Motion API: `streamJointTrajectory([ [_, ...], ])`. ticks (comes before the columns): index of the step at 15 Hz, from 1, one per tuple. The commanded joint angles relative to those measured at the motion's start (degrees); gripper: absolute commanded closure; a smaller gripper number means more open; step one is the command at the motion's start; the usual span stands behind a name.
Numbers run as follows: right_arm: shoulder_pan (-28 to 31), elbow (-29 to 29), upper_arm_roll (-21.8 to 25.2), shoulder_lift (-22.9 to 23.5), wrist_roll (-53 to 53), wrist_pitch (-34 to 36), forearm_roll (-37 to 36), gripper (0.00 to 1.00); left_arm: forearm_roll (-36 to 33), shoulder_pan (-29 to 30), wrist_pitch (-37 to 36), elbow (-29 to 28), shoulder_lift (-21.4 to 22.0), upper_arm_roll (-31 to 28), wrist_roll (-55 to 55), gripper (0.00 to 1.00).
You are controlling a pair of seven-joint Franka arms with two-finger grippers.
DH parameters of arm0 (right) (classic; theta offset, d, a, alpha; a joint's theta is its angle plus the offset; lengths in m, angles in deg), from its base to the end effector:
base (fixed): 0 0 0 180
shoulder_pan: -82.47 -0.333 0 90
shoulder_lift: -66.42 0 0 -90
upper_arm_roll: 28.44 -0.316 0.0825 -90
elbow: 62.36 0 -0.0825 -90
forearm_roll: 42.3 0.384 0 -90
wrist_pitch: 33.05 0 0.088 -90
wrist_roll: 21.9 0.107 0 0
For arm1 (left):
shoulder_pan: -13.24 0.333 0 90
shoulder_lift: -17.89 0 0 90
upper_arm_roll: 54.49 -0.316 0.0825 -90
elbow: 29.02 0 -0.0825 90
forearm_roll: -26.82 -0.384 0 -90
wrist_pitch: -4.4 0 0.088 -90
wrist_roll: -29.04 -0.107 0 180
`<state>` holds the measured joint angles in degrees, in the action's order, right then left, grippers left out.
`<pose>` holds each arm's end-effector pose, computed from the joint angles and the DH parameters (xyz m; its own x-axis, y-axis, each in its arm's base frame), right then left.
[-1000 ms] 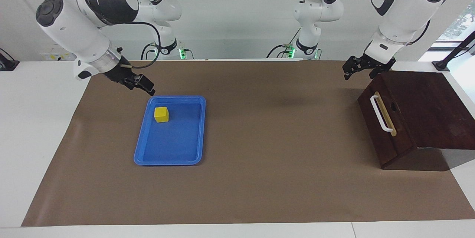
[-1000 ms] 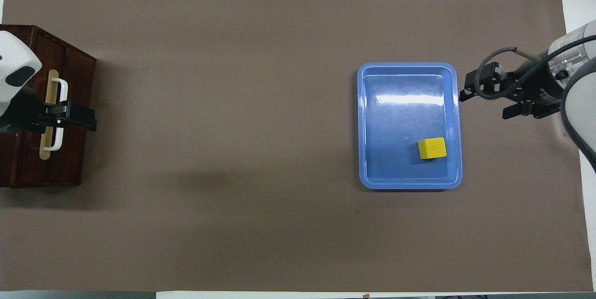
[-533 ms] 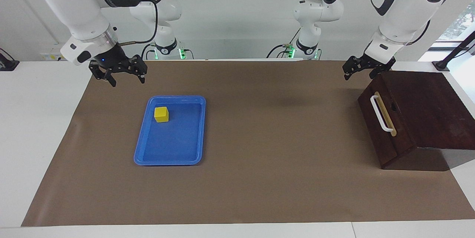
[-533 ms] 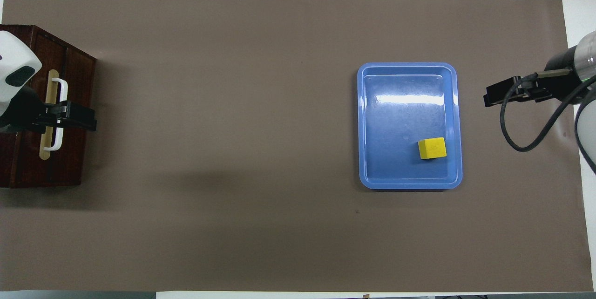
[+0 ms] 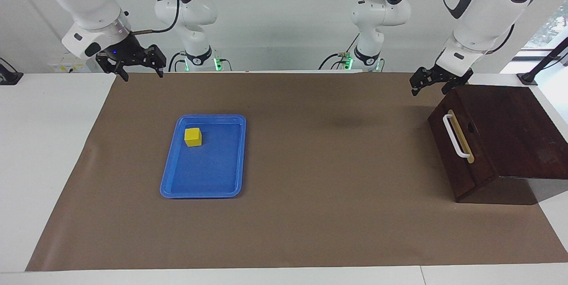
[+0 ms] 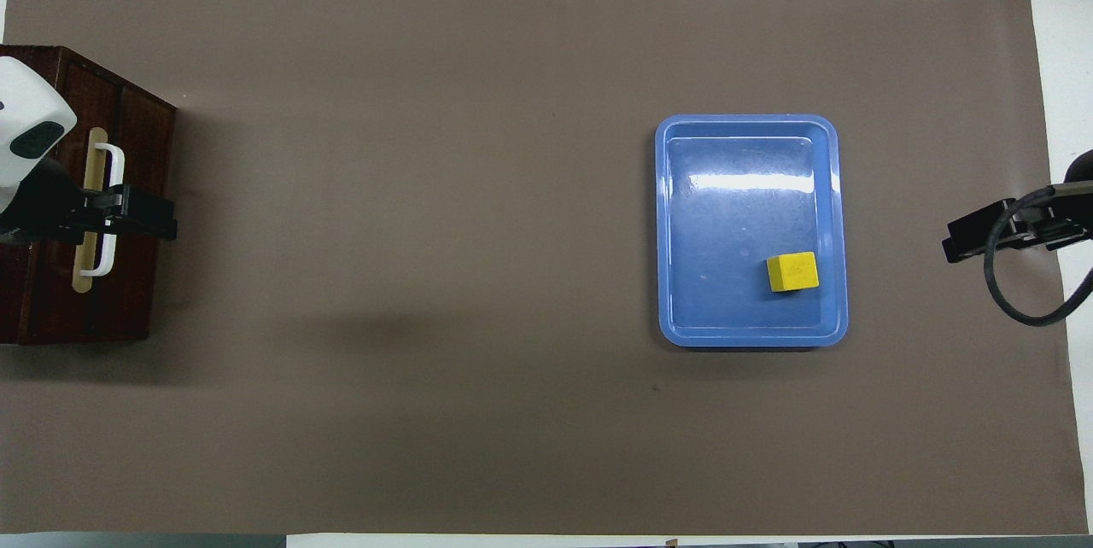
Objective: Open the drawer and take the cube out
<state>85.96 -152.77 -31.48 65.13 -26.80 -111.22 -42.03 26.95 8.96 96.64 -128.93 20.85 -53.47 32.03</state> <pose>0.5241 -0.0032 0.6174 0.9788 0.0785 -0.1890 0.0761 -0.9969 -0.0197 0.5338 -0.0500 0.5744 0.9958 -0.0398 -0.0821 -0.0402 -0.9992 -0.0030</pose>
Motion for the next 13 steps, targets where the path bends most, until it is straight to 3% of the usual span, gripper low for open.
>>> streamJointTrajectory([
  [1, 0.65, -5.11, -0.47, -2.22, 0.95, -2.32, -3.16, 0.00, -1.01, -0.20, -0.56, 0.24, 0.47, -0.23, -0.35, 0.00],
  [5, 0.64, -5.31, -0.65, -2.14, 0.77, -8.92, -3.88, 0.00, -1.01, -0.20, -0.56, 0.24, 0.47, -0.23, -0.35, 0.00],
  [13, 0.20, -5.22, -0.47, -2.14, 0.95, -8.40, -3.53, 0.00, -1.01, -0.20, -0.56, 0.24, 0.47, -0.23, -0.35, 0.00],
])
